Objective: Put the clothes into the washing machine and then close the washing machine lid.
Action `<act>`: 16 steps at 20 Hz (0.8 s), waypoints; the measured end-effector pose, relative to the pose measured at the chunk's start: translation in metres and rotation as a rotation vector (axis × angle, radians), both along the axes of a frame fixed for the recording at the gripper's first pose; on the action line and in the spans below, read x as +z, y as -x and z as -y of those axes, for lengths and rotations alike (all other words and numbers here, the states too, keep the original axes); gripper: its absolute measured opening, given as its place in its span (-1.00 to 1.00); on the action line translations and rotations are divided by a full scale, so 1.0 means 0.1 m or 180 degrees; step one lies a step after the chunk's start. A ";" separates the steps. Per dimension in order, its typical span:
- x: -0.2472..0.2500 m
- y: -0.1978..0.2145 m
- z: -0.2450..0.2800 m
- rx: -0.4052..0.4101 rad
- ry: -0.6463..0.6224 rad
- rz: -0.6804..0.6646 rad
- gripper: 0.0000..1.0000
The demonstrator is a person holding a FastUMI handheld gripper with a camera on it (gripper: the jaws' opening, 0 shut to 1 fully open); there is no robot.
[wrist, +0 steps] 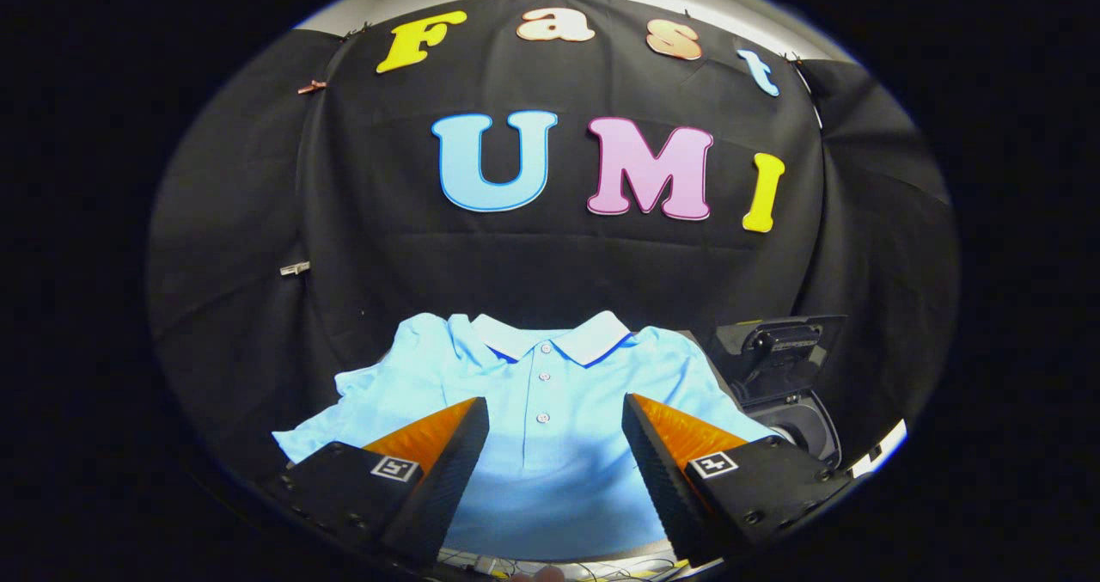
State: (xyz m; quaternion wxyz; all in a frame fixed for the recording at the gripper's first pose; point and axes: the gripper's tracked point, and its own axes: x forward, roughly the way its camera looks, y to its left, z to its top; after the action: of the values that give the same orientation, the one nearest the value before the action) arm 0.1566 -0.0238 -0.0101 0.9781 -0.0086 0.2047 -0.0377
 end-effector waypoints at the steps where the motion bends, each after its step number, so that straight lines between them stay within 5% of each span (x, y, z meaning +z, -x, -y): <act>1: -0.01 -0.09 0.01 -0.0013 -0.0018 -0.0082 0.96; 8: -0.23 -0.57 0.00 -0.0103 -0.0152 -0.0605 0.97; 16: -0.65 -0.51 0.01 -0.0119 -0.0199 -0.1360 0.97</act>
State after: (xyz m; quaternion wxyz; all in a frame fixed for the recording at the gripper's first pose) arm 0.2078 -0.0248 -0.0752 0.9114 0.0177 0.4085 -0.0467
